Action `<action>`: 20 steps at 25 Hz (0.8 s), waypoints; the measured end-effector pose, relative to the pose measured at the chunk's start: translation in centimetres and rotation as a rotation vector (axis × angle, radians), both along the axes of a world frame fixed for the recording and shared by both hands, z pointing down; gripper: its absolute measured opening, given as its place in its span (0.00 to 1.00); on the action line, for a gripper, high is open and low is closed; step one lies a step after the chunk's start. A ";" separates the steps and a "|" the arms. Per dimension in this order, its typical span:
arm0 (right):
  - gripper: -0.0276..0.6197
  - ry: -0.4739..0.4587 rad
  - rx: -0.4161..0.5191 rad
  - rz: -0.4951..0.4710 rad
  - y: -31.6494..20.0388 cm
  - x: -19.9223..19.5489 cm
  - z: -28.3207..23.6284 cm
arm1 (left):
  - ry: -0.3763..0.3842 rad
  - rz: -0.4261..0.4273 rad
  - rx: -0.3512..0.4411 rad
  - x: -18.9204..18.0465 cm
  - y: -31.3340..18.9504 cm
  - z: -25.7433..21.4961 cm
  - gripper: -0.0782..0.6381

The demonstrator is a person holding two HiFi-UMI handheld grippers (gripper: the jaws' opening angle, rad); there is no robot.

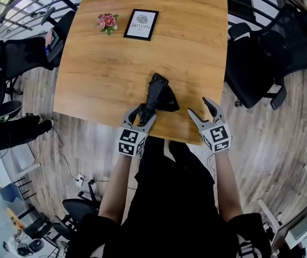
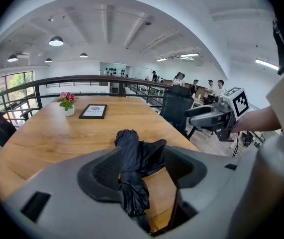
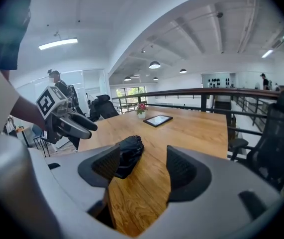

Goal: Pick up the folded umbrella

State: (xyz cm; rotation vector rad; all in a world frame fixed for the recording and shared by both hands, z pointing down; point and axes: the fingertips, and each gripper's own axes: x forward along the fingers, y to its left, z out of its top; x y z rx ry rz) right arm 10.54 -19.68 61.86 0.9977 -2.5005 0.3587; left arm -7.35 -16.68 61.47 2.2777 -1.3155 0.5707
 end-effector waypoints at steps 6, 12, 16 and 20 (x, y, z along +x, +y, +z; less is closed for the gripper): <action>0.51 0.035 -0.029 0.015 0.1 -0.3 1.0 | -0.049 0.062 -0.021 0.4 -0.4 3.5 0.51; 0.51 0.057 -0.042 0.043 -0.2 0.1 1.7 | -0.072 0.061 -0.052 0.0 -1.4 5.8 0.51; 0.51 0.053 -0.047 0.056 -0.4 0.0 1.8 | -0.094 0.065 -0.083 -0.2 -1.9 7.3 0.51; 0.51 0.059 -0.068 0.050 -0.2 -0.5 2.4 | -0.104 0.044 -0.111 -0.5 -2.4 8.5 0.51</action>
